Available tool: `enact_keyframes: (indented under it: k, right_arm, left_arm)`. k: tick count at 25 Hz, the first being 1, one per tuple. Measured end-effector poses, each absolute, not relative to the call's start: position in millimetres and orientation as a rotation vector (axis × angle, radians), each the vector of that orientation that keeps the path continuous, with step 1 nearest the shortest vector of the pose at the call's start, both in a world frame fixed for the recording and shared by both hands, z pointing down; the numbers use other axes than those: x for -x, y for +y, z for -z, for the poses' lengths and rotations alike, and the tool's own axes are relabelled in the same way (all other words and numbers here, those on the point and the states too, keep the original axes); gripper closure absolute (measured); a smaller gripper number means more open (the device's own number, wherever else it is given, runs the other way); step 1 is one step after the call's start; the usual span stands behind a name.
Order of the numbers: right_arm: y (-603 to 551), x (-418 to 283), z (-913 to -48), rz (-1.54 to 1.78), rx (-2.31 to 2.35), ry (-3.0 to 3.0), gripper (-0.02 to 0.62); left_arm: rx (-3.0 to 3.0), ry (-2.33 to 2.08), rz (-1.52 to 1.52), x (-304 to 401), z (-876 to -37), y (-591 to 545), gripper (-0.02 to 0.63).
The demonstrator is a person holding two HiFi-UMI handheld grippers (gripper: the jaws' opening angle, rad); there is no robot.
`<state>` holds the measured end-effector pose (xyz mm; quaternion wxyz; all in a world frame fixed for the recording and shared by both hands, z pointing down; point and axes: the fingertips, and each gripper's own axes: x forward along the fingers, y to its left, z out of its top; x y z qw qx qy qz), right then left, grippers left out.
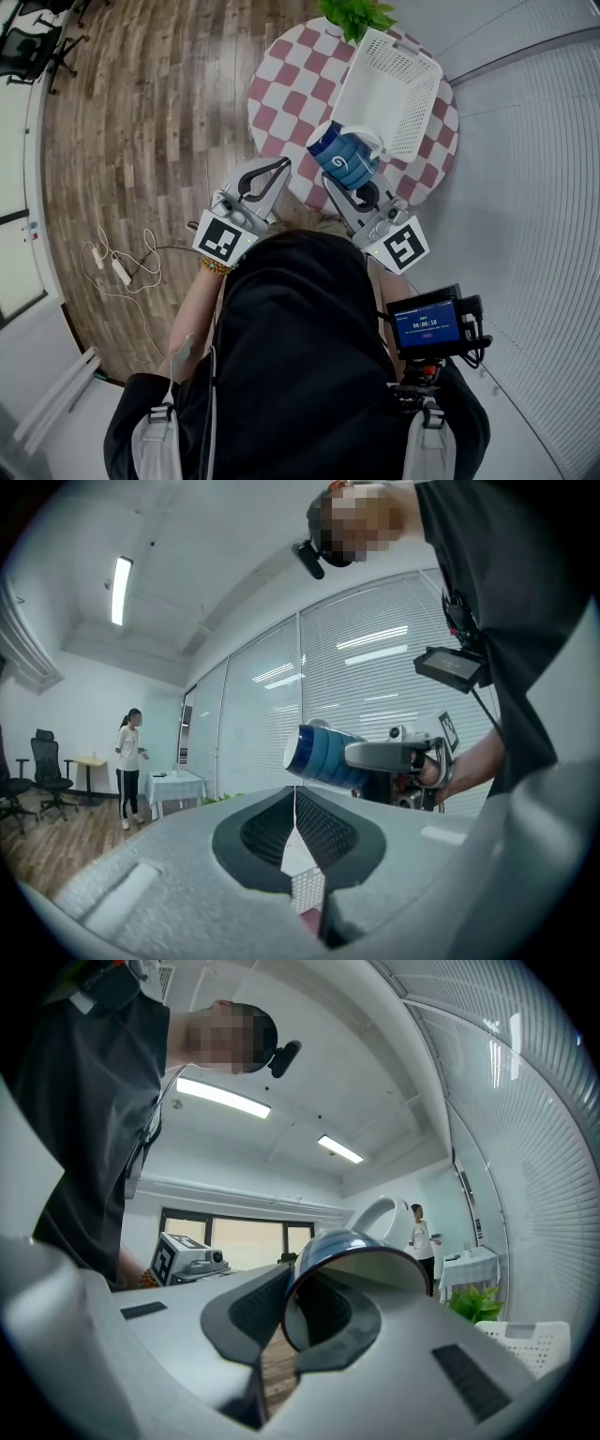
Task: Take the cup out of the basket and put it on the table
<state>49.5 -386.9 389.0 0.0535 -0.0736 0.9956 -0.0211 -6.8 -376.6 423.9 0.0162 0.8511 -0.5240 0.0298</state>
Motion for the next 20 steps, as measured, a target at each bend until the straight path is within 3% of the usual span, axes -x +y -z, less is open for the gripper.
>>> enact_keyframes:
  k: [20]
  right_arm:
    - [-394, -52, -393, 0.084, 0.294, 3.018, 0.563]
  left_arm:
    - [-2.748, -1.552, -0.124, 0, -417, -385, 0.601]
